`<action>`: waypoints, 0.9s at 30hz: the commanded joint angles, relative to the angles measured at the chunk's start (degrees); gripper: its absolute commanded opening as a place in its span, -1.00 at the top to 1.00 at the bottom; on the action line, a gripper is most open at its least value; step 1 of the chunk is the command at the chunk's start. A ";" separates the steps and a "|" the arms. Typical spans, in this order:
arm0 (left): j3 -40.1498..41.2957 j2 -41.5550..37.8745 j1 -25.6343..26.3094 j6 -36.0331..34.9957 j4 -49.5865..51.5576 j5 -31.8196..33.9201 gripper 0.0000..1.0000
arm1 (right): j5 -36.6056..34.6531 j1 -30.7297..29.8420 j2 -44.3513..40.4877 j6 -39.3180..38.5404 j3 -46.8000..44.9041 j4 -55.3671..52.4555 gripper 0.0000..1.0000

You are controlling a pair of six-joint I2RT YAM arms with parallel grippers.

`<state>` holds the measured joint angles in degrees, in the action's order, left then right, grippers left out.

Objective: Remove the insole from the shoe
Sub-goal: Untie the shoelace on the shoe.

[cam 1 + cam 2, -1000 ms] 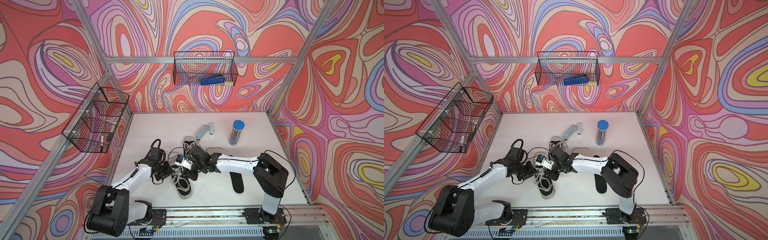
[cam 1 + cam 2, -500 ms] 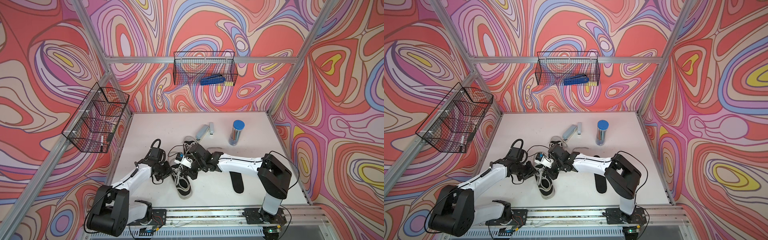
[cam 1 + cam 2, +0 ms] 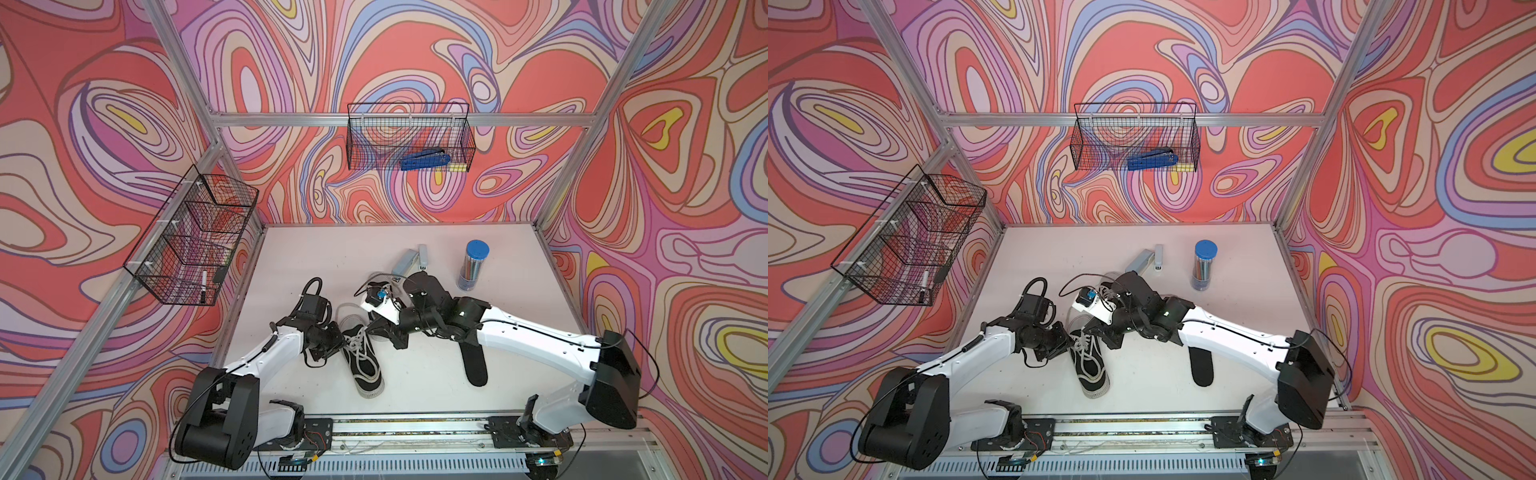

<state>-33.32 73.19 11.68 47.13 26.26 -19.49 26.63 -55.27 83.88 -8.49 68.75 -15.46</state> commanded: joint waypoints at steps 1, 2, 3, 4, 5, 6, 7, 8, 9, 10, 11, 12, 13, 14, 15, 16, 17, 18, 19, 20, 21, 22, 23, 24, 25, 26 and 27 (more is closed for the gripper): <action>0.62 1.98 -0.26 0.50 0.15 6.69 0.34 | -0.05 -0.39 -2.80 1.05 1.62 4.38 1.00; 0.63 1.98 -0.26 0.50 0.11 6.74 0.34 | 0.08 -0.41 -3.35 1.14 1.70 5.38 1.00; 0.63 1.88 -0.26 0.48 0.11 6.74 0.33 | 0.17 -0.38 -3.74 1.37 1.82 6.47 1.00; 0.68 1.89 -0.26 0.50 0.11 6.83 0.34 | 0.32 -0.38 -4.06 1.58 1.76 7.58 1.00; 0.65 1.96 -0.26 0.44 0.09 6.89 0.34 | 0.51 -0.37 -4.48 1.72 1.61 8.94 1.00; 0.66 1.96 -0.26 0.41 0.17 6.84 0.34 | 0.68 -0.37 -4.68 2.11 1.29 10.38 1.00; 0.63 1.96 -0.26 0.41 0.11 6.90 0.34 | 0.81 -0.37 -4.69 2.64 0.89 12.07 1.00; 0.72 1.96 -0.26 0.50 0.03 6.84 0.34 | 1.09 -0.37 -4.57 3.11 0.60 13.52 1.00; 0.74 1.96 -0.27 0.58 0.05 6.84 0.34 | 1.14 -0.37 -4.11 3.67 0.34 14.56 1.00; 0.52 1.73 -0.30 0.67 0.25 6.90 0.34 | 0.86 -0.37 -3.12 4.47 0.23 15.31 1.00; 0.13 1.13 -0.26 0.85 0.87 7.08 0.34 | -0.19 -0.37 -1.63 5.65 0.37 15.58 1.00; -0.24 0.13 -0.26 1.15 1.49 7.50 0.32 | -1.83 -0.44 0.13 7.11 0.49 15.85 1.00; -0.86 -1.71 -0.27 1.63 2.64 8.42 0.28 | -3.73 -0.39 2.31 8.57 0.66 16.14 1.00; -1.80 -4.07 -0.30 2.19 4.24 9.88 0.24 | -5.31 -0.38 4.87 9.22 1.04 16.37 1.00; -2.86 -6.36 -0.29 2.64 6.03 11.62 0.21 | -7.02 -0.38 7.16 9.66 1.85 16.14 1.00; -4.35 -9.26 -0.31 3.26 8.52 14.41 0.18 | -8.84 -0.37 9.97 10.28 3.10 16.08 1.00; -6.06 -12.15 -0.34 3.93 11.45 17.67 0.15 | -10.89 -0.39 13.02 10.18 5.11 15.35 1.00; -7.55 -14.51 -0.39 4.60 14.03 20.65 0.13 | -12.87 -0.39 15.71 9.78 7.75 13.82 1.00; -9.26 -17.33 -0.52 5.33 17.08 23.93 0.11 | -14.28 -0.31 19.39 9.72 10.77 11.93 1.00; -10.75 -19.80 -0.60 5.82 19.79 26.75 0.10 | -15.34 -0.10 22.96 9.68 14.22 9.87 1.00; -11.67 -21.61 -0.69 6.07 21.91 28.65 0.09 | -16.12 0.08 25.61 9.72 17.24 8.31 1.00; -12.98 -23.42 -0.86 6.25 24.34 30.35 0.08 | -16.74 0.33 28.64 9.94 20.02 6.74 0.98; -14.10 -25.10 -0.87 6.13 26.53 31.42 0.08 | -17.36 0.51 31.29 10.35 22.58 5.18 0.74; -14.93 -26.12 -0.92 5.86 28.27 31.77 0.08 | -18.15 0.62 32.98 11.03 24.32 3.91 0.55; -15.68 -27.27 -0.87 5.16 30.06 31.44 0.08 | -18.76 0.74 34.36 11.39 25.71 2.52 0.40; -16.28 -28.17 -0.87 4.39 31.67 30.71 0.08 | -19.48 0.74 34.74 11.72 26.36 1.21 0.30; -16.96 -28.72 -0.87 3.77 33.16 29.78 0.08 | -19.93 0.77 34.37 11.91 26.28 0.33 0.23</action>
<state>-49.45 45.21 11.14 51.33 48.18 6.87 10.63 -54.78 118.85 1.93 92.71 -9.63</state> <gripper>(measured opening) 0.461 0.354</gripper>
